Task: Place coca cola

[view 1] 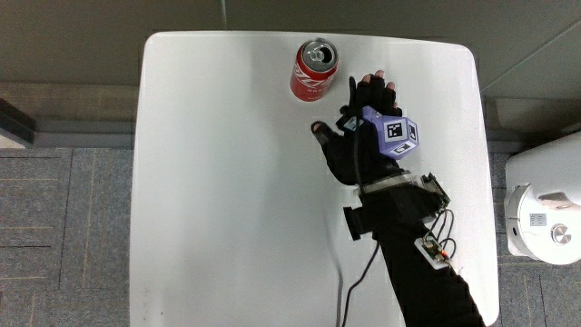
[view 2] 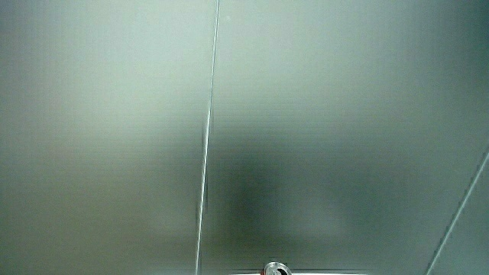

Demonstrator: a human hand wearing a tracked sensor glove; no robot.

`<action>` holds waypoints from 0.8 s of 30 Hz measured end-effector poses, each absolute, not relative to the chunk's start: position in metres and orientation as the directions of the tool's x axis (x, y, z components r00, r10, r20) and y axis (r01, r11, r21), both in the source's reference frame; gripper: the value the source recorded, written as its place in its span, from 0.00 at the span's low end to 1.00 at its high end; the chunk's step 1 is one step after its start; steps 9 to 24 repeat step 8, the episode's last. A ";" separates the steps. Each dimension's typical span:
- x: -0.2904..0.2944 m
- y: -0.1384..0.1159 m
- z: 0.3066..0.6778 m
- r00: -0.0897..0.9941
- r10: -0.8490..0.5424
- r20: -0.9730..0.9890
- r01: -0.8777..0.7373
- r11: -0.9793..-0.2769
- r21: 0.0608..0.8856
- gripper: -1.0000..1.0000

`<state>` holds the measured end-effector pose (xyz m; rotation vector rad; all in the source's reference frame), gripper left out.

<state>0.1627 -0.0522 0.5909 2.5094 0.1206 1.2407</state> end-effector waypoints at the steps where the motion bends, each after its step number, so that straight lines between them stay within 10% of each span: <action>1: 0.161 -0.051 0.587 0.653 0.216 0.726 -0.080 -0.934 0.349 0.00; 24: 0.157 -0.038 0.585 0.767 0.168 0.619 -0.131 -0.904 0.408 0.00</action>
